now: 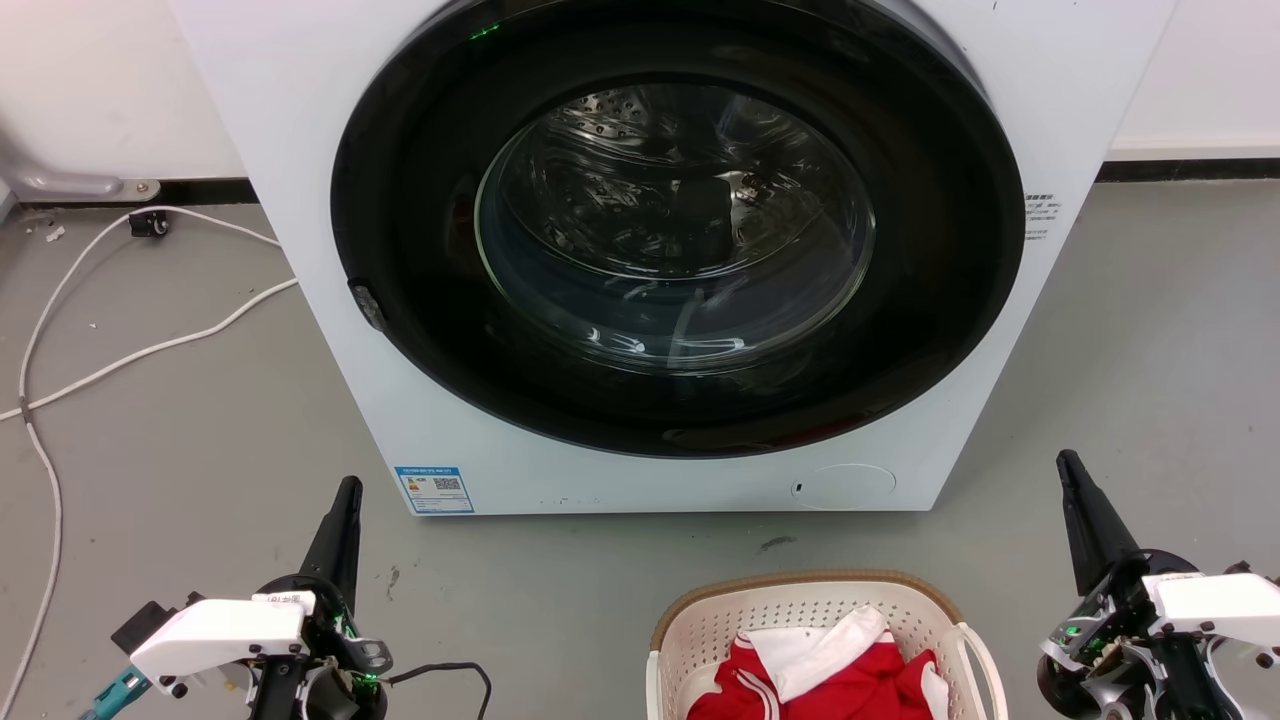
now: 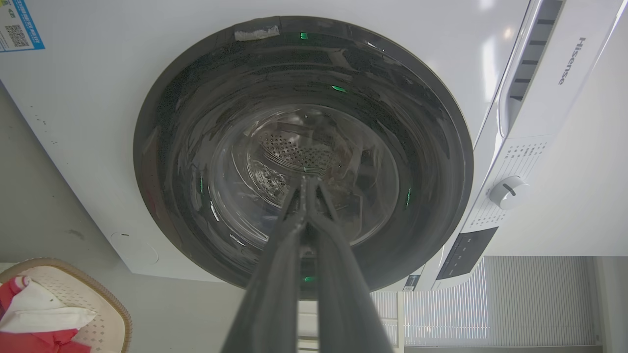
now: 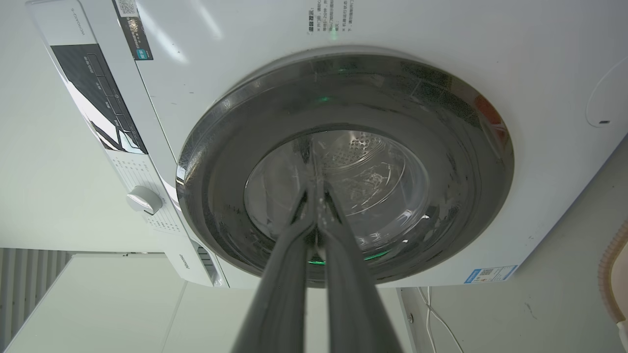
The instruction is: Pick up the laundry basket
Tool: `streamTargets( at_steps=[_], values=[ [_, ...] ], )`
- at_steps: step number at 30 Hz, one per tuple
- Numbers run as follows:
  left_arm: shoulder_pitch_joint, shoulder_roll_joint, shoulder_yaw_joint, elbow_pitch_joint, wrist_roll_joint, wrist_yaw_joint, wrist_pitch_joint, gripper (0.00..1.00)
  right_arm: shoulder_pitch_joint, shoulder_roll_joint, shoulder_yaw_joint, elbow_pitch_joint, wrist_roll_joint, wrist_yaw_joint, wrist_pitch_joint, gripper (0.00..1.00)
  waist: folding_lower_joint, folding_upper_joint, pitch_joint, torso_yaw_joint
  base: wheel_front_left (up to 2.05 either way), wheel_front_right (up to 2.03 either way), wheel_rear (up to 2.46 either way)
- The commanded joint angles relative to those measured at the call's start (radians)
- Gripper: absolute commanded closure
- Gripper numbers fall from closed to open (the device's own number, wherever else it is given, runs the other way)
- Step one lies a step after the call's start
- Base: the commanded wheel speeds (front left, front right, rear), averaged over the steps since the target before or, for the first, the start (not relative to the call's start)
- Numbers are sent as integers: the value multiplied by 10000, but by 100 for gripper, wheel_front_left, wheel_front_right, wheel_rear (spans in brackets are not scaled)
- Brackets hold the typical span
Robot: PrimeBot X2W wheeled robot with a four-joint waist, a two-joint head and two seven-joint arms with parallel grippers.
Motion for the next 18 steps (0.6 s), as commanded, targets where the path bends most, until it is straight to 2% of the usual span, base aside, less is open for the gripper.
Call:
streamTargets(
  at_steps=[1,18],
  values=[
    [-100,-5,32,12,1,-29,65,100,-111,47,-16,10,-53,0,38,100,0,0,0,0,0,0,0],
    [-103,-19,54,11,30,-29,70,100,-113,57,-33,11,-77,0,42,100,0,0,0,0,0,0,0]
  ],
)
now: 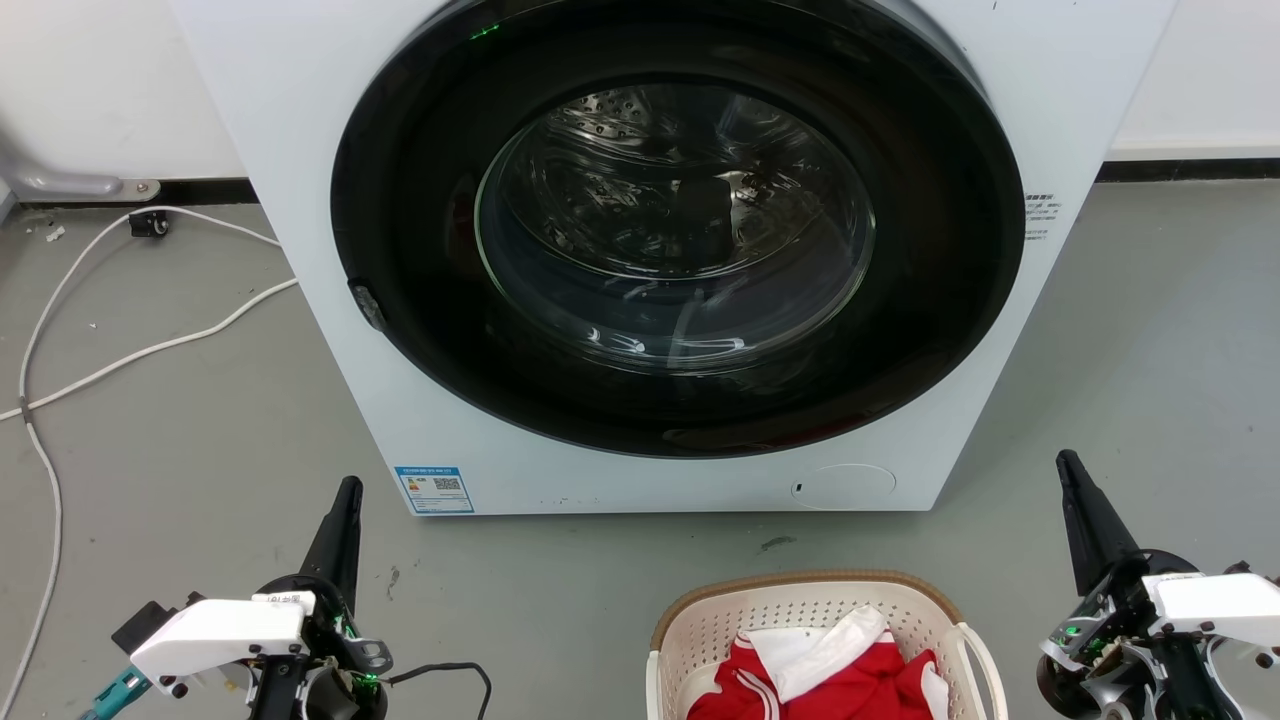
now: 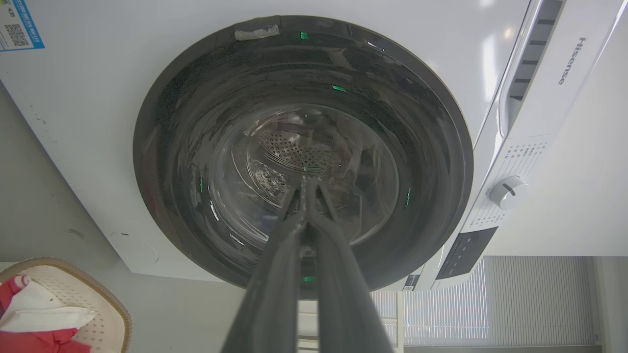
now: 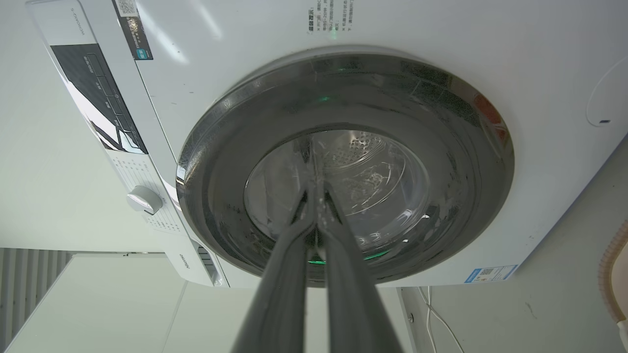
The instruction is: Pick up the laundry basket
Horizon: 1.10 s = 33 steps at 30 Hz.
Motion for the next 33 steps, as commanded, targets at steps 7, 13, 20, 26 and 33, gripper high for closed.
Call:
streamTargets(
  at_steps=[7,13,20,26,33],
  values=[
    [-103,-12,41,10,33,-29,48,100,-113,48,-22,10,-80,0,24,100,0,0,0,0,0,0,0],
    [23,-17,-22,71,10,2,-1,0,34,8,11,63,-26,0,-14,0,0,0,0,0,0,0,0],
    [-123,-19,-349,-66,54,-1,-368,0,-43,13,299,-40,-235,0,-376,0,0,0,5,4,0,0,0],
    [-239,-21,-476,-340,755,-2,-662,0,-85,13,434,-136,-776,0,-676,0,0,0,-2,18,0,0,0],
    [-356,-23,-647,-738,2331,-5,-969,0,-118,18,465,-362,-2360,0,-984,0,0,0,-14,29,0,0,0]
  ],
)
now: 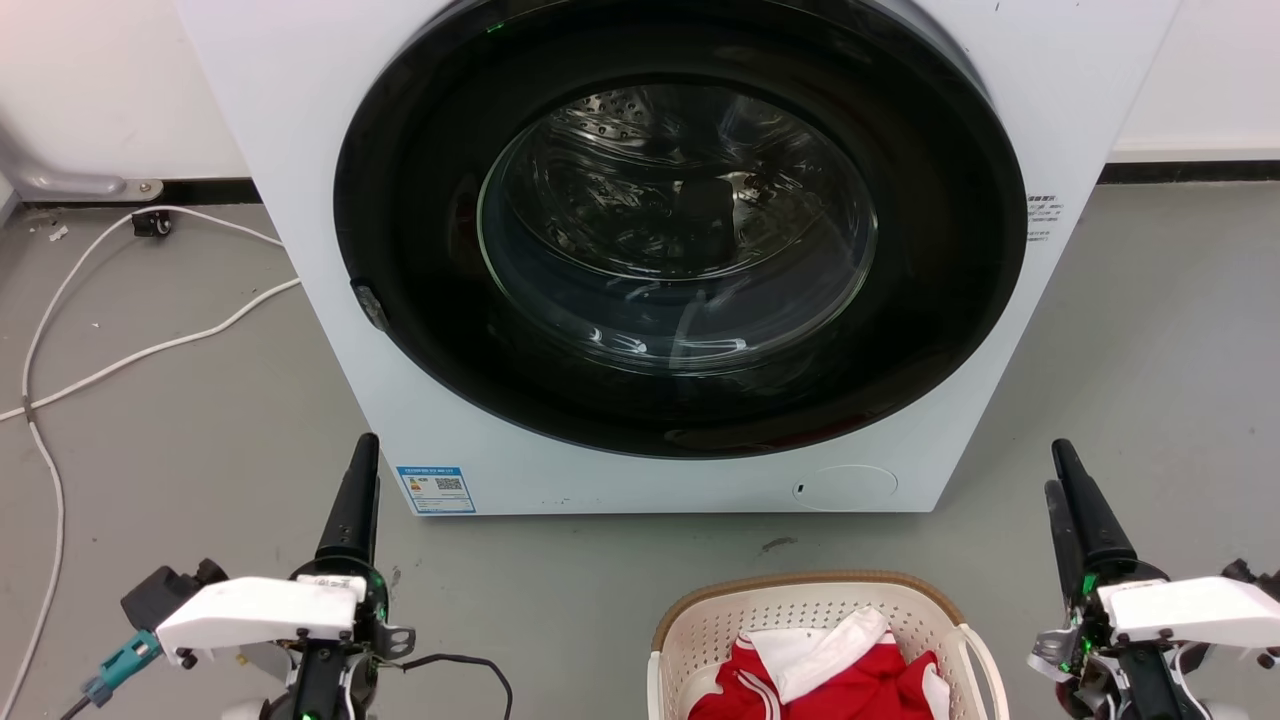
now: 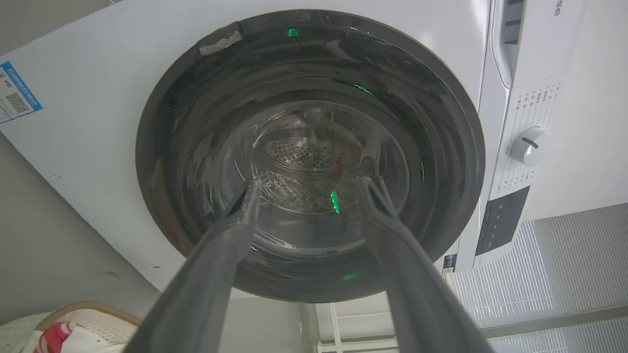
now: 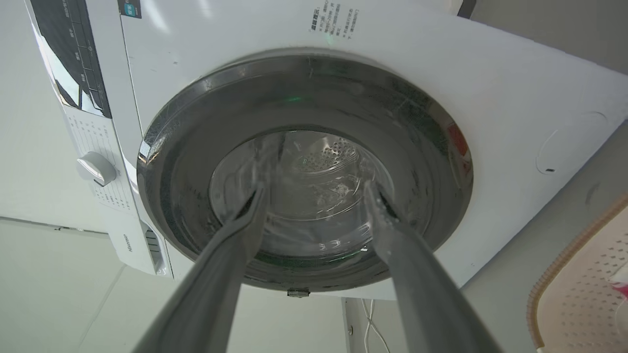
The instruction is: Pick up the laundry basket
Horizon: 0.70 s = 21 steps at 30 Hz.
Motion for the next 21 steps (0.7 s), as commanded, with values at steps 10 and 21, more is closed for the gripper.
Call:
streamTargets(
  at_steps=[10,21],
  values=[
    [-401,34,-358,-498,2544,-21,-487,0,-342,-7,119,-491,-2854,2,-486,0,0,-1,-7,-13,0,0,0],
    [-503,31,-653,-420,4408,-24,-848,0,-414,-1,218,-407,-5251,3,-849,0,0,-1,-20,7,0,0,0]
  ],
)
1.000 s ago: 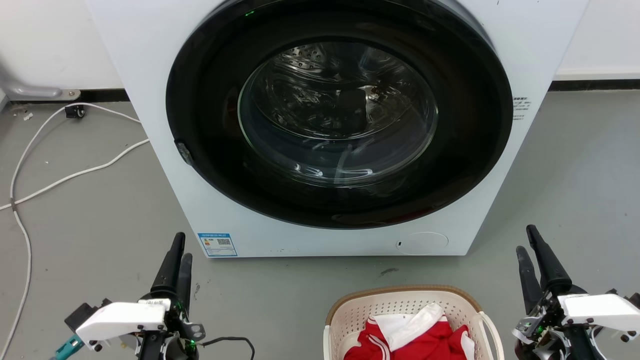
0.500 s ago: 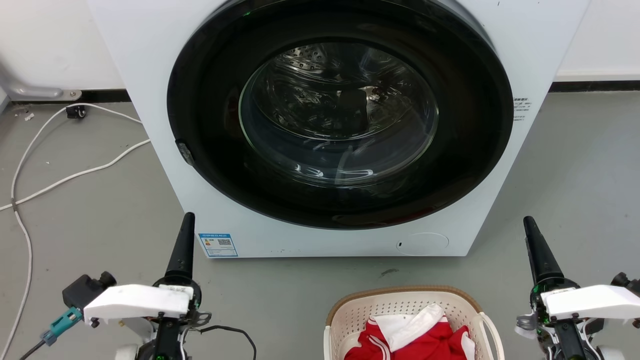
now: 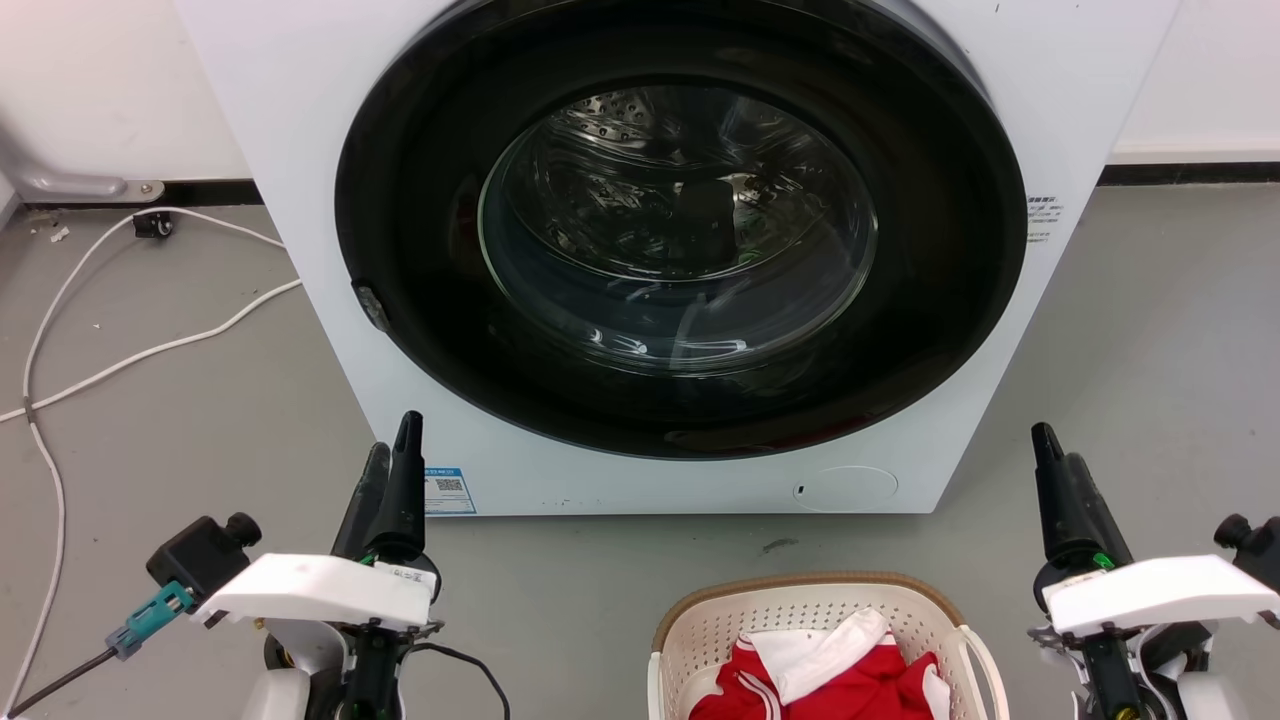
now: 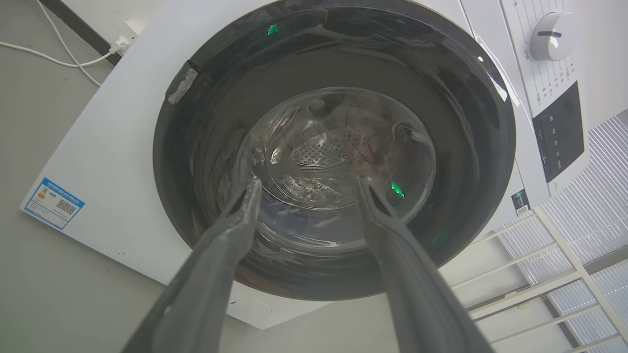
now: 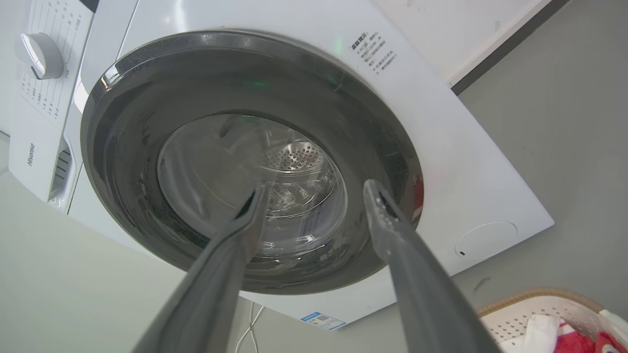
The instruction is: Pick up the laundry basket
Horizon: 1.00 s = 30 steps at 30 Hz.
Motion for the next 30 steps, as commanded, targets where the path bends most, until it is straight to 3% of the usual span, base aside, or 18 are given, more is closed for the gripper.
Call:
streamTargets(
  at_steps=[1,30],
  values=[
    [-306,29,-24,-112,341,-25,-100,0,-300,-7,26,-90,-392,3,-108,0,0,0,-4,0,0,0,0],
    [-347,19,-440,500,4324,158,-962,0,-442,10,158,316,-5489,2,-556,0,0,0,-34,-43,0,0,0]
  ],
)
